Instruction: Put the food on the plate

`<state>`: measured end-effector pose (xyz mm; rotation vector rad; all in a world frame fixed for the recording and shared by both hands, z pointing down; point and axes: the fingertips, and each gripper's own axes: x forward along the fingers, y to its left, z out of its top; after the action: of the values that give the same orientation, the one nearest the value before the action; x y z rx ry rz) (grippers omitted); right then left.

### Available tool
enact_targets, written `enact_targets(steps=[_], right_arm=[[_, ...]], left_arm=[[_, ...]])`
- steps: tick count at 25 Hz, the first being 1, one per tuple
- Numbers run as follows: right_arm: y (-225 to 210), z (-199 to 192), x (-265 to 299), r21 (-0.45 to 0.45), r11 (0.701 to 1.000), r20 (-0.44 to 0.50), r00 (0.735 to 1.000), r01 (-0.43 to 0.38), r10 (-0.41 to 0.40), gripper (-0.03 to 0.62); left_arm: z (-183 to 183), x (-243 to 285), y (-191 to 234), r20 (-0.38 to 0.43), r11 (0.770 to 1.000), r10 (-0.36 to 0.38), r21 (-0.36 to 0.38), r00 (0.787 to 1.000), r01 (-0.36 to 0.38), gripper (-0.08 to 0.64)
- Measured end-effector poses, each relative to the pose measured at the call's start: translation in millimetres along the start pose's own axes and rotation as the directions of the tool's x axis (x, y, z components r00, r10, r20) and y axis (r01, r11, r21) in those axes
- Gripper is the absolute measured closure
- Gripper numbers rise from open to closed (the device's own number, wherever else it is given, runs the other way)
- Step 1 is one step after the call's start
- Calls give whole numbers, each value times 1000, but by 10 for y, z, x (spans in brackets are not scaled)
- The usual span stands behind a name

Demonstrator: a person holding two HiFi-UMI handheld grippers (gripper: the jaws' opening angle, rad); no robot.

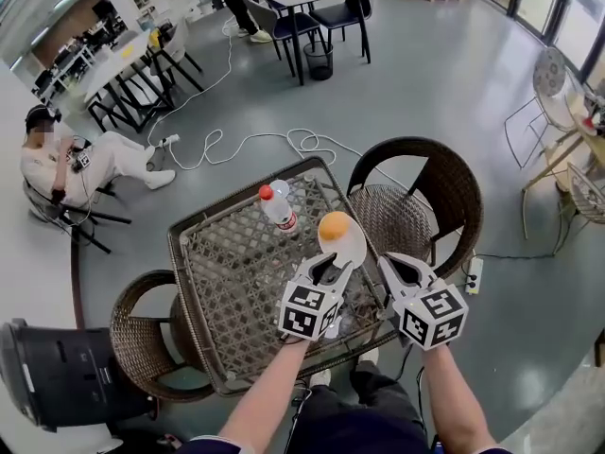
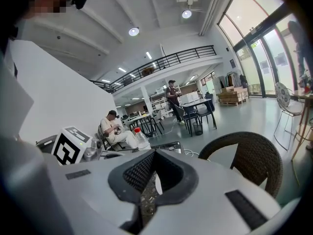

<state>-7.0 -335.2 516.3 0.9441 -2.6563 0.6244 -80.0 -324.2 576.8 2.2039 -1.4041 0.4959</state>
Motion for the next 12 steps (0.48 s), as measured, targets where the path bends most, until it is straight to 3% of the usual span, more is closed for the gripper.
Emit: enact_targets(steps=[6, 12], right_arm=[[219, 81, -110, 2, 1000, 36, 999, 1, -1, 588], [382, 213, -281, 4, 1000, 85, 996, 6, -6, 588]], left_arm=[[276, -395, -185, 99, 1000, -15, 20, 995, 13, 513], [525, -736, -375, 178, 999, -37, 44, 983, 30, 551]])
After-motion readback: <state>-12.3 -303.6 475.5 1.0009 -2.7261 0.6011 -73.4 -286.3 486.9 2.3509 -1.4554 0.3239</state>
